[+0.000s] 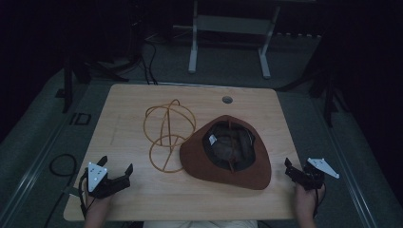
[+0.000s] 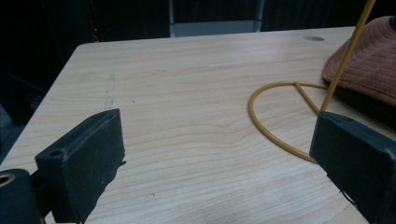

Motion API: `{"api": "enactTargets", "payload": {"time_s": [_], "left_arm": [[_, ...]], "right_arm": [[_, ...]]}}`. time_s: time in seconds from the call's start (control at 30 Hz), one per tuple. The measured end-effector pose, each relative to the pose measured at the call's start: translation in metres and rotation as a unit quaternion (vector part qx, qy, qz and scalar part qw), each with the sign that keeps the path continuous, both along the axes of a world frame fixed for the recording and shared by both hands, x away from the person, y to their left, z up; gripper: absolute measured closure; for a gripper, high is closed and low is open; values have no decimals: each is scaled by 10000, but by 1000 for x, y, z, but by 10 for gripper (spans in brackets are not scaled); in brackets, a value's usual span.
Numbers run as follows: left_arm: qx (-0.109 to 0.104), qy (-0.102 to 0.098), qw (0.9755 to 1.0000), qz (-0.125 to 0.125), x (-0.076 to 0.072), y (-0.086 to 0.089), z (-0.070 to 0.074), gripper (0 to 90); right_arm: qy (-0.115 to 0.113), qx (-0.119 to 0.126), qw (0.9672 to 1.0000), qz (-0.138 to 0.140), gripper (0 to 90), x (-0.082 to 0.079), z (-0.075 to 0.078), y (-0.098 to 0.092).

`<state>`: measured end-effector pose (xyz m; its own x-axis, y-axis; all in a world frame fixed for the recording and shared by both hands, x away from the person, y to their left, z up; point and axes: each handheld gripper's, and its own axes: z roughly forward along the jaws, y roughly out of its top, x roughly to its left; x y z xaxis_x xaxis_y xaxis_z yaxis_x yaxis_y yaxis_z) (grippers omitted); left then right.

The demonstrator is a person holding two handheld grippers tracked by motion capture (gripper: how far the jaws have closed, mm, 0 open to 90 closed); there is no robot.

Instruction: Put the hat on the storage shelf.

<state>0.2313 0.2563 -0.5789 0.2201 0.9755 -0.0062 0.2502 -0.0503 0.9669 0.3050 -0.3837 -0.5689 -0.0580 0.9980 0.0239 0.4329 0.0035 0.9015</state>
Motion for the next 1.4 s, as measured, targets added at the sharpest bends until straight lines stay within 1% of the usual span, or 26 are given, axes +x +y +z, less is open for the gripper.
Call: {"api": "enactTargets", "payload": {"time_s": [0.2, 0.23, 0.3, 0.37, 0.43, 0.47, 0.5, 0.53, 0.57, 0.63, 0.67, 0.7, 0.73, 0.77, 0.8, 0.83, 0.93, 0.97, 1.0, 1.03, 1.1, 1.2, 1.23, 1.27, 1.33, 1.4], "left_arm": [[-86, 2, 10000, 28, -1, 1, 1, 39], [-84, 8, 10000, 32, -1, 1, 1, 39], [-91, -5, 9999, 47, -1, 1, 1, 39], [-143, -49, 9999, 75, -2, 1, 2, 39], [-116, -137, 9998, 120, -4, 0, 3, 39], [-132, -188, 9997, 117, -4, 0, 4, 39], [-163, -209, 9996, 122, -4, 0, 4, 39], [-202, -228, 9995, 118, -4, 0, 5, 39], [-228, -220, 9994, 129, -4, 1, 5, 39], [-192, -125, 9995, 225, -4, 1, 4, 39], [-244, -104, 9995, 194, -3, 2, 4, 39], [-286, -103, 9994, 176, -3, 2, 4, 39], [-290, -96, 9994, 173, -3, 2, 4, 39], [-265, -65, 9995, 165, -3, 2, 4, 39], [-216, -44, 9997, 144, -3, 2, 5, 42], [-167, -54, 9998, 133, -3, 1, 5, 42], [-5, -83, 10000, 54, -4, -3, 6, 42], [33, -80, 10000, 27, -5, -4, 6, 42], [37, -95, 9999, -3, -5, -5, 7, 42], [47, -88, 9999, -40, -5, -6, 7, 42], [56, -82, 9999, -101, -5, -7, 6, 42], [-39, -43, 9999, -118, -4, -7, 6, 42], [-77, -27, 9999, -110, -4, -6, 6, 42], [-126, -33, 9998, -116, -4, -5, 6, 42], [-230, 50, 9996, -134, -4, -4, 6, 42], [-308, 123, 9993, -182, -4, -3, 6, 42]], "right_arm": [[6, 86, 9999, 56, 146, 0, 0, -1], [46, 102, 9999, 118, 146, 1, 0, -1], [71, 106, 9999, 111, 146, 1, 0, 0], [76, 42, 9997, 222, 146, 1, 0, 2], [152, 46, 9993, 327, 148, 2, 0, 4], [189, 46, 9989, 415, 149, 2, 1, 4], [189, 46, 9989, 415, 149, 2, 1, 4], [266, 20, 9986, 455, 149, 3, 1, 5], [331, 2, 9983, 480, 150, 4, 1, 6], [417, 53, 9974, 588, 149, 6, 3, 8], [430, 50, 9972, 606, 149, 6, 4, 10], [377, 116, 9970, 670, 149, 5, 10, 13], [377, 116, 9970, 670, 149, 5, 10, 13], [361, 134, 9968, 708, 149, 6, 13, 15], [265, 68, 9964, 801, 148, 7, 21, 22], [265, 68, 9964, 801, 148, 7, 21, 22], [169, -89, 9956, 919, 149, 10, 29, 32], [219, -65, 9951, 957, 149, 12, 31, 34], [311, 60, 9937, 1073, 149, 17, 34, 40], [311, 60, 9937, 1073, 149, 17, 34, 40], [374, 60, 9925, 1166, 148, 22, 39, 46], [397, 157, 9904, 1315, 131, 33, 49, 56], [347, 157, 9899, 1362, 131, 36, 51, 59], [321, 140, 9893, 1418, 131, 39, 54, 61], [340, 106, 9887, 1457, 131, 42, 56, 64], [326, 62, 9868, 1583, 131, 52, 61, 73]]}}
